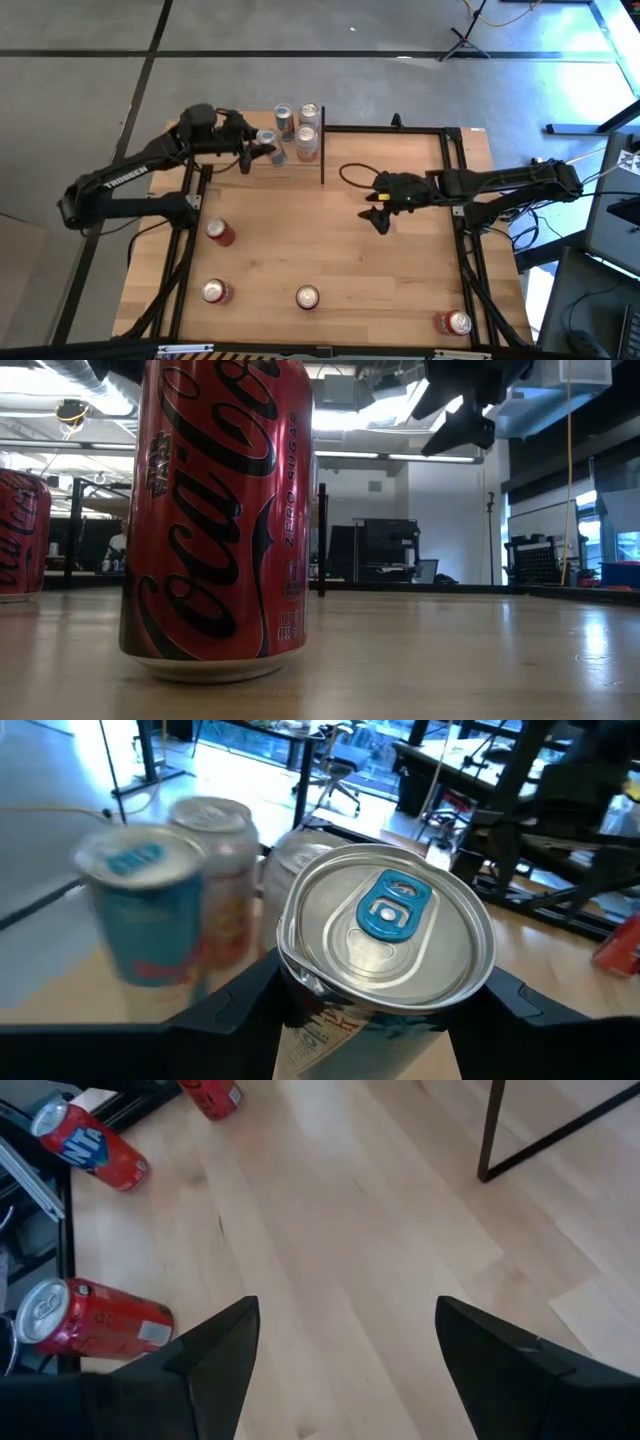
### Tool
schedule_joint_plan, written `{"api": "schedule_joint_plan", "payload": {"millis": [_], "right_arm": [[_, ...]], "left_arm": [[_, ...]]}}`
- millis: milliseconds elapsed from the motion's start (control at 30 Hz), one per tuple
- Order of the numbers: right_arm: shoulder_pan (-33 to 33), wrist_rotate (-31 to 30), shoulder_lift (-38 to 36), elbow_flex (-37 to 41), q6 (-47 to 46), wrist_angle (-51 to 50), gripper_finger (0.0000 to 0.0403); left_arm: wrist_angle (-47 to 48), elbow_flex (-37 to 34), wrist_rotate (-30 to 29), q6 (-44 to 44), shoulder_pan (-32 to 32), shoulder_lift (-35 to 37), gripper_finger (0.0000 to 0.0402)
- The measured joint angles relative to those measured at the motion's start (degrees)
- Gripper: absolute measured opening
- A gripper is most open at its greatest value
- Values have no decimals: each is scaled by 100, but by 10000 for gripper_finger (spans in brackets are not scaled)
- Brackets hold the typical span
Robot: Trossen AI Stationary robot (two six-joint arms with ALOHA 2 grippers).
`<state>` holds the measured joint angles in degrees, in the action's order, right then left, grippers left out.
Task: Place canned beverage on shelf
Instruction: Put the blue soda can on the shelf aligned with the other blue soda can
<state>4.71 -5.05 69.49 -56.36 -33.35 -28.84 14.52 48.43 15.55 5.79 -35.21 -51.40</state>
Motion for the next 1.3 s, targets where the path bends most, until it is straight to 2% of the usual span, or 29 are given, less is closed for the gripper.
{"api": "schedule_joint_plan", "payload": {"millis": [200,367,733,1300], "right_arm": [[-2,-61,0,0,-86,114,291],[0,-147,0,0,-87,198,291],[13,-156,0,0,-86,179,291],[13,-254,0,0,62,164,291]], "left_arm": [[691,741,586,-473,-515,-485,198],[909,1180,658,-934,-593,-1052,199],[889,1249,782,-1071,-565,-1734,199],[840,1252,490,-1457,-565,-1846,200]]}}
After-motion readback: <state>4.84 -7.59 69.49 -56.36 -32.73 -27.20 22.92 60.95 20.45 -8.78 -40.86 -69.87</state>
